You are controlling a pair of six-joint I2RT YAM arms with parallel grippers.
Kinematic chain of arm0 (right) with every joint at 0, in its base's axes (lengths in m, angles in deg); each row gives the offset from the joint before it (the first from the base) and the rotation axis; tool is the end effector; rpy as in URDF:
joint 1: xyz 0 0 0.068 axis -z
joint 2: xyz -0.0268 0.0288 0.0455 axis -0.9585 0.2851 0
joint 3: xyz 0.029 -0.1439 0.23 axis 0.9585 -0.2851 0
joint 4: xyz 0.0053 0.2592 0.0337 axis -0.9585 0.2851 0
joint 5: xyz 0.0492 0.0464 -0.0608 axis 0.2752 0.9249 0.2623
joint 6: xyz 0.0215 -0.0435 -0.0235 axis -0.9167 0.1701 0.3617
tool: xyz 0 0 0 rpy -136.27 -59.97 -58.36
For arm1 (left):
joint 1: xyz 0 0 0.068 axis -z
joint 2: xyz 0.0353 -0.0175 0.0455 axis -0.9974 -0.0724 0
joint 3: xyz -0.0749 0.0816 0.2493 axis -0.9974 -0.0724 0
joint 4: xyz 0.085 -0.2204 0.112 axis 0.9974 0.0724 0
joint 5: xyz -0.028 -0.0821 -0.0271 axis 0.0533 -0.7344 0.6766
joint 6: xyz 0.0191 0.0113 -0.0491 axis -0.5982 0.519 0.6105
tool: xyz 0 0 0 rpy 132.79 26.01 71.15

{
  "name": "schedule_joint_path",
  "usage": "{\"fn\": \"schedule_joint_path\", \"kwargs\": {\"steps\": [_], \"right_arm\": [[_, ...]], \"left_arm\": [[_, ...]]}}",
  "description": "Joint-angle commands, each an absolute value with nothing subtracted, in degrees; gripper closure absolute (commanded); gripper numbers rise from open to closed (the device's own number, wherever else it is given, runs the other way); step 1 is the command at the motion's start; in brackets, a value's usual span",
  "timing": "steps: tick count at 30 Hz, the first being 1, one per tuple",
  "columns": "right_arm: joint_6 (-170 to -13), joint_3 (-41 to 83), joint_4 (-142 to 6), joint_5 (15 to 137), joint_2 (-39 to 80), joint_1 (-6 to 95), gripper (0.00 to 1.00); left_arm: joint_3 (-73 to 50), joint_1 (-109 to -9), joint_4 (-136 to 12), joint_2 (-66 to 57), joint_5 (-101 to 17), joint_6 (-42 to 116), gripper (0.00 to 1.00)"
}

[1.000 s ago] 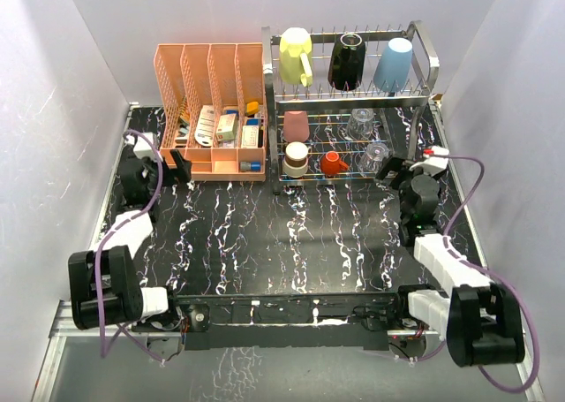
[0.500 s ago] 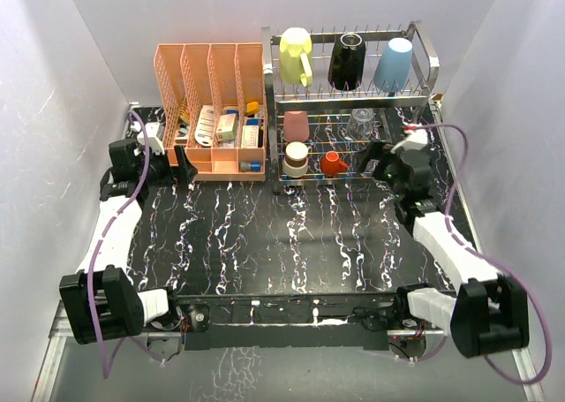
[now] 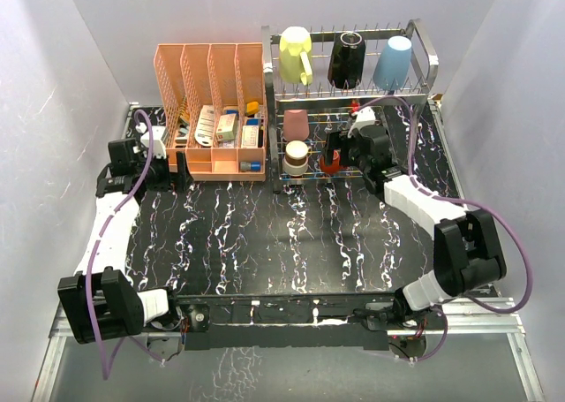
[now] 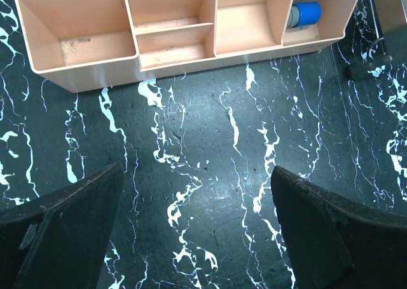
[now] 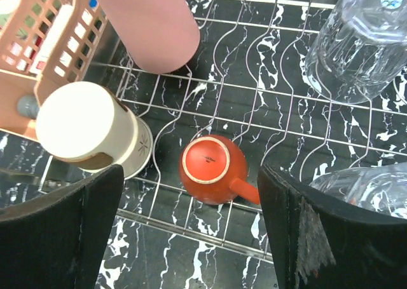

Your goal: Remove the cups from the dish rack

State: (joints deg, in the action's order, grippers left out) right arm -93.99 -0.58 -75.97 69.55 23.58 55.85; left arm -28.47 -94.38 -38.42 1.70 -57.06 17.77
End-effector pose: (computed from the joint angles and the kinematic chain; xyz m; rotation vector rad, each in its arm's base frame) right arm 0.3199 0.1024 0.2618 -0.1591 1.9805 0.3335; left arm 0.2637 0.0256 0.2959 0.2004 2.1425 -0.2817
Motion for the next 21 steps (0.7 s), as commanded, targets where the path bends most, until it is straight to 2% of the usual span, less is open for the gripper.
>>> {"fn": "schedule_joint_path", "kwargs": {"steps": [1, 6, 21], "right_arm": [[-90.9, 2.7, -75.5, 70.0, 27.2, 55.5, 0.12], [-89.9, 3.4, -75.2, 69.9, 29.6, 55.3, 0.16], [-88.0, 0.8, -82.2, 68.0, 34.5, 54.3, 0.17]], "left_arm": [[-24.6, -94.8, -35.2, 1.1, -58.0, 16.3, 0.03], [-23.4, -94.8, -34.0, 0.6, -59.6, 16.0, 0.03], [-23.6, -94.7, -31.4, 2.3, -62.4, 15.4, 0.03]]}}
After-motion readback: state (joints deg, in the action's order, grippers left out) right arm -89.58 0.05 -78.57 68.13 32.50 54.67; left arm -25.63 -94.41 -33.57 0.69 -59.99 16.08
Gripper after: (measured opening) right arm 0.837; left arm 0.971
